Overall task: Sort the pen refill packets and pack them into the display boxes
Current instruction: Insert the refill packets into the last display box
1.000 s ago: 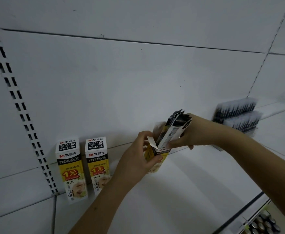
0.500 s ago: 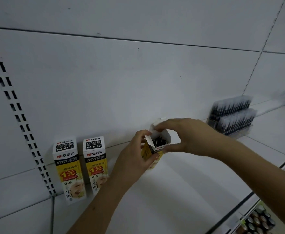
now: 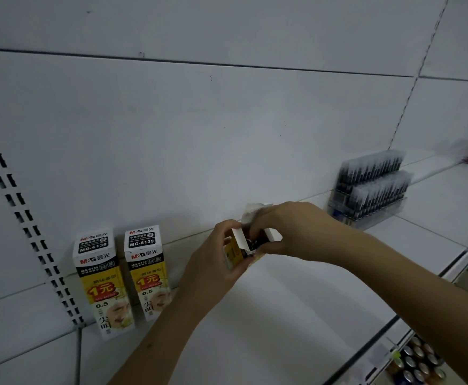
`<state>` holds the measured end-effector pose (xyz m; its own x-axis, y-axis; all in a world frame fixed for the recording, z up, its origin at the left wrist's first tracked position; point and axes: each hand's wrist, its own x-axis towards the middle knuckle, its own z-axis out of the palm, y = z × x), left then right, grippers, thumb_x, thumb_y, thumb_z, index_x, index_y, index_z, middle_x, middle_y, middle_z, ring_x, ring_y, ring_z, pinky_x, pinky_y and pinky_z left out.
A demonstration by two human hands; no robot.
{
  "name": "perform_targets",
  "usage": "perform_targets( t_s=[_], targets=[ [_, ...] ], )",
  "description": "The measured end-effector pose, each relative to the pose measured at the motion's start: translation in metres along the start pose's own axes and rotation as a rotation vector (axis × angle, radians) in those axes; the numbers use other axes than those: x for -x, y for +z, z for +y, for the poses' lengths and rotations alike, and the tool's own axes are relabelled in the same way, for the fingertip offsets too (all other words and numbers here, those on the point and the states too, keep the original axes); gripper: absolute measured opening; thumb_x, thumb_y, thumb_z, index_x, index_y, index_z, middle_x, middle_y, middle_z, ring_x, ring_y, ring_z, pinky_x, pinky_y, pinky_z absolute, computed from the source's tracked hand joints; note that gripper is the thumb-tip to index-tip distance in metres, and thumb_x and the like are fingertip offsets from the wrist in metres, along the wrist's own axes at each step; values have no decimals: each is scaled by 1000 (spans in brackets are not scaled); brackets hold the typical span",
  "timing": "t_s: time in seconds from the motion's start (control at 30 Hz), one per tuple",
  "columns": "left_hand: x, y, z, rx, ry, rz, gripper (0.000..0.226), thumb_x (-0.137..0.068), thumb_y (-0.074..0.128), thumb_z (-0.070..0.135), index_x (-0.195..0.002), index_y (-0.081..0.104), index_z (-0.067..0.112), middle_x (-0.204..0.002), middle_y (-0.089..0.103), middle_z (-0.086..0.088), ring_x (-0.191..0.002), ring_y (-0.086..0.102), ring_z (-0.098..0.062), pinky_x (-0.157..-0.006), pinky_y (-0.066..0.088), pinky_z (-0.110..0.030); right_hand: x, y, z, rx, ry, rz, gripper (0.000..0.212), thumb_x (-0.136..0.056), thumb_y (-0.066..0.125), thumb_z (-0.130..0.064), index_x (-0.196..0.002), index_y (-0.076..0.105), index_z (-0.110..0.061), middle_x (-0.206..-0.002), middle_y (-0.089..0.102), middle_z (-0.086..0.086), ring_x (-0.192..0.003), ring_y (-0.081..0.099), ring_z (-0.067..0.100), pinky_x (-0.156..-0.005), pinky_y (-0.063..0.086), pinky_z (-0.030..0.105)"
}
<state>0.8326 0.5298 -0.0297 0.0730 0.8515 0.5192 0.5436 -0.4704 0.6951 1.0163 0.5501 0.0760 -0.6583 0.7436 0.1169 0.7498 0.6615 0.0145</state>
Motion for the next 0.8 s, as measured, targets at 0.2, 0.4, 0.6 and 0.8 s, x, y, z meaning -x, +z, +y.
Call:
perform_targets(
  t_s=[0.2, 0.4, 0.6, 0.8],
  targets=[
    [-1, 2, -4, 76, -21, 16, 68, -76, 83, 33, -112, 35, 64, -115, 57, 34, -109, 60, 4, -82, 54, -20, 2, 0, 9, 0, 6, 54, 30, -86, 64, -48, -116, 58, -44, -111, 59, -24, -68, 45, -6, -60, 35, 19],
    [-4, -8, -6, 183, -26, 124, 61, -75, 83, 20, -119, 44, 38, -116, 60, 22, -108, 64, -7, -88, 56, -28, -6, 16, 18, -310, -77, 247, 20, -88, 70, -27, -107, 68, -26, -116, 55, -14, -93, 58, 6, -81, 51, 20],
    [-7, 1, -30, 214, -186, 130, 77, -77, 82, 11, -129, 35, 44, -117, 62, 14, -104, 64, 0, -87, 57, -29, -25, 46, 22, -481, 17, 328, 36, -87, 71, -24, -122, 62, -27, -134, 47, -13, -100, 58, 3, -86, 51, 13],
    [5, 18, -45, 164, -347, 19, 70, -77, 82, 28, -130, 40, 46, -122, 62, 16, -107, 62, 2, -91, 56, -33, -33, 44, 18, -475, 47, 410, 37, -92, 63, -35, -128, 58, -28, -129, 51, -15, -105, 54, 0, -89, 51, 17]
  ],
)
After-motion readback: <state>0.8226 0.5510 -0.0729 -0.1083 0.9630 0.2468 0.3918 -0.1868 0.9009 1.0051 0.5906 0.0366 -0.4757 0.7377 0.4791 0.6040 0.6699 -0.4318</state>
